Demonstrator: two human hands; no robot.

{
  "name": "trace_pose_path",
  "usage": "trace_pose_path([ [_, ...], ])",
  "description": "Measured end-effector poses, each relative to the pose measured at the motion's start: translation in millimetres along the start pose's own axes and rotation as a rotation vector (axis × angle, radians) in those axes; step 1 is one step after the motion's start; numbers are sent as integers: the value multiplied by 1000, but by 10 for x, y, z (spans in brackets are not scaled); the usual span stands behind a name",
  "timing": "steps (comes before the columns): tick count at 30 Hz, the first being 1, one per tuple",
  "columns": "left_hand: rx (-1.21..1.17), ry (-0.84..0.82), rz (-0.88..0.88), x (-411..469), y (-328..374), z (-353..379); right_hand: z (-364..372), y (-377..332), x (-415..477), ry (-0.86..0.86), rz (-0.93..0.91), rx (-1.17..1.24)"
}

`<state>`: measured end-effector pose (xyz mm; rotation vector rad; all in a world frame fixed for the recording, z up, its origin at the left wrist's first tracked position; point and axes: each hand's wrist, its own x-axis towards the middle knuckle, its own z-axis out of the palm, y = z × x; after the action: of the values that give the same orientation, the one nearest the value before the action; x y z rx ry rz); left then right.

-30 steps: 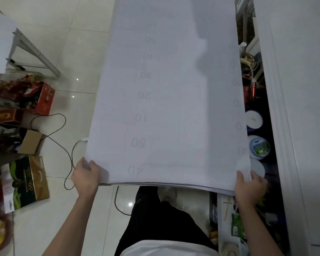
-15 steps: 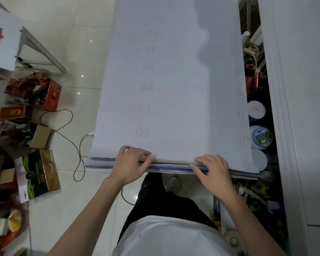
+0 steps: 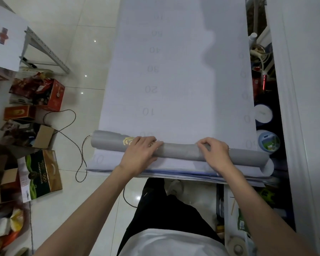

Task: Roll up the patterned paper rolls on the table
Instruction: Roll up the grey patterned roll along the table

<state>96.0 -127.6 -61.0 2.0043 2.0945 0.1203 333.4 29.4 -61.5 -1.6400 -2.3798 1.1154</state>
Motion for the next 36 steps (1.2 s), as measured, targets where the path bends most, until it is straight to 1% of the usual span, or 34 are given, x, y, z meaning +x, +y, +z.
trace_pose_path([
  [2, 46, -32, 30, 23, -23, 28, 30, 37, 13, 36, -98, -55],
  [4, 48, -45, 25, 41, -26, 36, 51, 131, -63, 112, -285, -241],
  [5, 26, -49, 12, 55, -30, 27, 45, 178, -118, 115, -368, -312],
  [7, -7, -52, 9, 75, -47, -5, 22, 270, -212, 56, -454, -418],
  [9, -34, -87, 37, 87, -55, -41, 6, 332, -255, 18, -457, -491],
  [12, -119, -193, 0, 115, -84, -97, -31, 346, -210, 28, -457, -464],
  [14, -235, -166, -21, 141, -108, -130, -63, 319, -121, 19, -408, -391],
  [15, -252, -149, 2, 165, -119, -136, -76, 310, -59, 13, -368, -342],
  [17, -165, -124, 71, 235, -156, -112, -74, 278, 57, -10, -310, -302],
  [20, 42, -101, 75, 311, -206, 2, -30, 218, 156, 61, -383, -433],
  [22, 121, -68, 111, 306, -202, 76, -12, 213, 138, 92, -440, -506],
  [23, 136, -30, 140, 282, -205, 100, -15, 234, 115, 80, -468, -532],
  [25, 135, 32, 184, 222, -218, 126, -39, 291, 62, -5, -494, -596],
  [27, 171, 29, 213, 175, -248, 148, -67, 327, 47, -69, -499, -626],
  [28, 196, 28, 224, 165, -266, 153, -78, 323, 50, -72, -506, -617],
  [30, 224, 38, 223, 185, -289, 136, -97, 300, 81, -53, -535, -597],
  [32, 191, 83, 233, 261, -324, 103, -102, 276, 143, -7, -538, -544],
  [34, 97, 90, 228, 341, -339, 69, -99, 261, 215, 71, -491, -437],
  [36, 67, 73, 205, 408, -341, 65, -84, 237, 279, 162, -496, -390],
])
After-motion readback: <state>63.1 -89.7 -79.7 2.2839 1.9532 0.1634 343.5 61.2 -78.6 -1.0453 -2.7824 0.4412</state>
